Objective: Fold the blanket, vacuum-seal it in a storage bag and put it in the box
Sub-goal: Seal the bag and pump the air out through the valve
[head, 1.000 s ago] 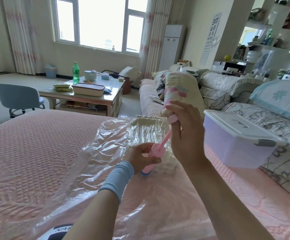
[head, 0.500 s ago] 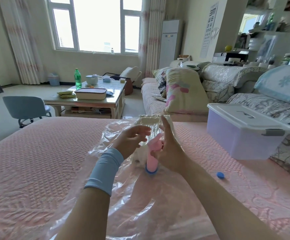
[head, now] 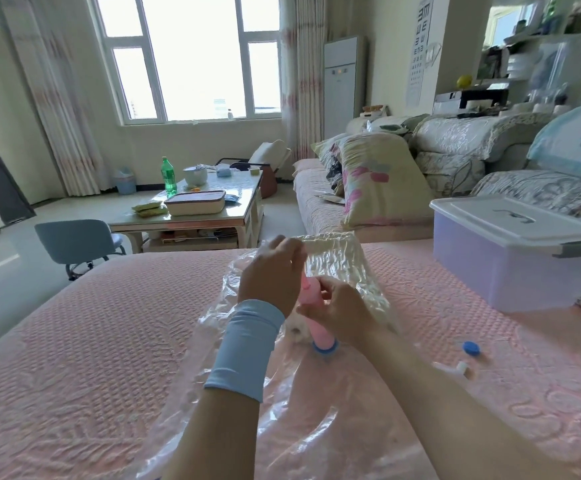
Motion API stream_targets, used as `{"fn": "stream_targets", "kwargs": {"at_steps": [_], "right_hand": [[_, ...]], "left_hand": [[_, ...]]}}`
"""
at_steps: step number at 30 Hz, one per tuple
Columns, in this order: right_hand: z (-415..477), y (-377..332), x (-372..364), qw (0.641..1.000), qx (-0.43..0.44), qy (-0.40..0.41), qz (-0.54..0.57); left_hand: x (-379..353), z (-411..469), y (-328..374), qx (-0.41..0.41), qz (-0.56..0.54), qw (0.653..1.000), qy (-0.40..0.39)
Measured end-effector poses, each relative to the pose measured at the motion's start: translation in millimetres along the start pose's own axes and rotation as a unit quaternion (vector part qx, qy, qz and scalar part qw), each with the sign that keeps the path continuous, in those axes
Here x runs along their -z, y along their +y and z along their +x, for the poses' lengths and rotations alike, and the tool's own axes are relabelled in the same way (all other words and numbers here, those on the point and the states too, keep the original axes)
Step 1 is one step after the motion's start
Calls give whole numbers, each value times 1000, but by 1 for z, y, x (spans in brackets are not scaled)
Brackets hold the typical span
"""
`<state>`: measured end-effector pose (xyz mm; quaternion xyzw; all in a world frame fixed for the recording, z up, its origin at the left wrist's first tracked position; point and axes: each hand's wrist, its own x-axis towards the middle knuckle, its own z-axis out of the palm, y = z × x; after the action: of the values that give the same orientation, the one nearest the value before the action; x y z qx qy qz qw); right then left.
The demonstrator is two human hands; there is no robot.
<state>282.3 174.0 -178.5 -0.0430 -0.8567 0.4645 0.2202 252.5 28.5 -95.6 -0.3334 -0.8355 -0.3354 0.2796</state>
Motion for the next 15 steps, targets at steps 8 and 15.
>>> {"fn": "stream_targets", "kwargs": {"at_steps": [8, 15], "right_hand": [[5, 2, -9, 1000, 10, -18, -14], [6, 6, -5, 1000, -10, -18, 12]], "left_hand": [[23, 10, -3, -46, -13, 978, 204], [-12, -16, -5, 39, 4, 995, -97]]}}
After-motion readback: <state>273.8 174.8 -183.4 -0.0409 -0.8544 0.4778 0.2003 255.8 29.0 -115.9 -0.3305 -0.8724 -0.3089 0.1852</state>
